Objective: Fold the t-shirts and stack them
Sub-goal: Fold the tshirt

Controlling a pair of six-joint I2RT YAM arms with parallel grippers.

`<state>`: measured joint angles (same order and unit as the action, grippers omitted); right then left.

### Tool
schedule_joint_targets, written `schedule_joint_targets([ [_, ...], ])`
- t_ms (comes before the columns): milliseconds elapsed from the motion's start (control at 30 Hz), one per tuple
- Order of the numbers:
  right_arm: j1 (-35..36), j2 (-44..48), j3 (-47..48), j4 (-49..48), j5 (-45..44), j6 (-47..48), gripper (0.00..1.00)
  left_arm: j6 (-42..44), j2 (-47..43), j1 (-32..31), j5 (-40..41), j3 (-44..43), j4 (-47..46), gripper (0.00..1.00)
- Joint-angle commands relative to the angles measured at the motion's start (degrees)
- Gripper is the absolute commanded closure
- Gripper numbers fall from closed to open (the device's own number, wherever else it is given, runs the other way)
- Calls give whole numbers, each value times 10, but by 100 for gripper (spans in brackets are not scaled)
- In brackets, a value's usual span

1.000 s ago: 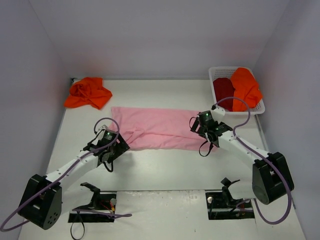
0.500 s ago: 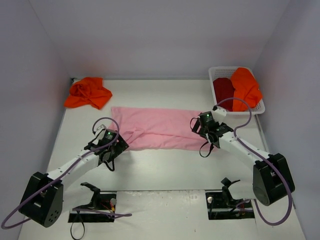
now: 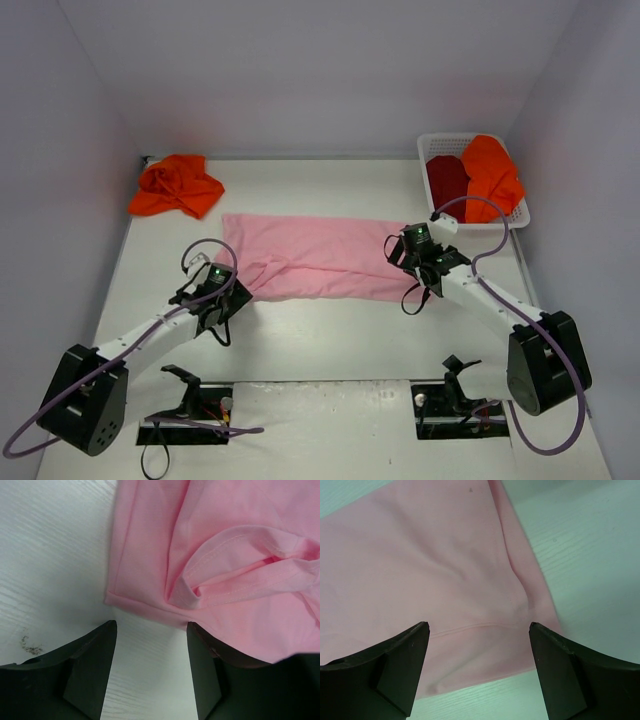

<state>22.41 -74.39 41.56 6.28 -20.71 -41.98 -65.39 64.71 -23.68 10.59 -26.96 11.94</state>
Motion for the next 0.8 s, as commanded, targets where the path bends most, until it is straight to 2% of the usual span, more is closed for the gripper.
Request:
schedule_joint_targets([
  [0, -4, 3, 5, -6, -26, -2, 23, -13, -31, -4, 25, 2, -32, 48],
  [167, -4, -6, 5, -7, -25, -4, 23, -9, -35, -4, 35, 3, -28, 49],
  [367, -4, 8, -5, -7, -30, -10, 23, -9, -6, -4, 26, 7, -53, 62],
  [767, -5, 17, -10, -7, -29, -10, 23, -5, 21, -4, 37, 2, -79, 64],
])
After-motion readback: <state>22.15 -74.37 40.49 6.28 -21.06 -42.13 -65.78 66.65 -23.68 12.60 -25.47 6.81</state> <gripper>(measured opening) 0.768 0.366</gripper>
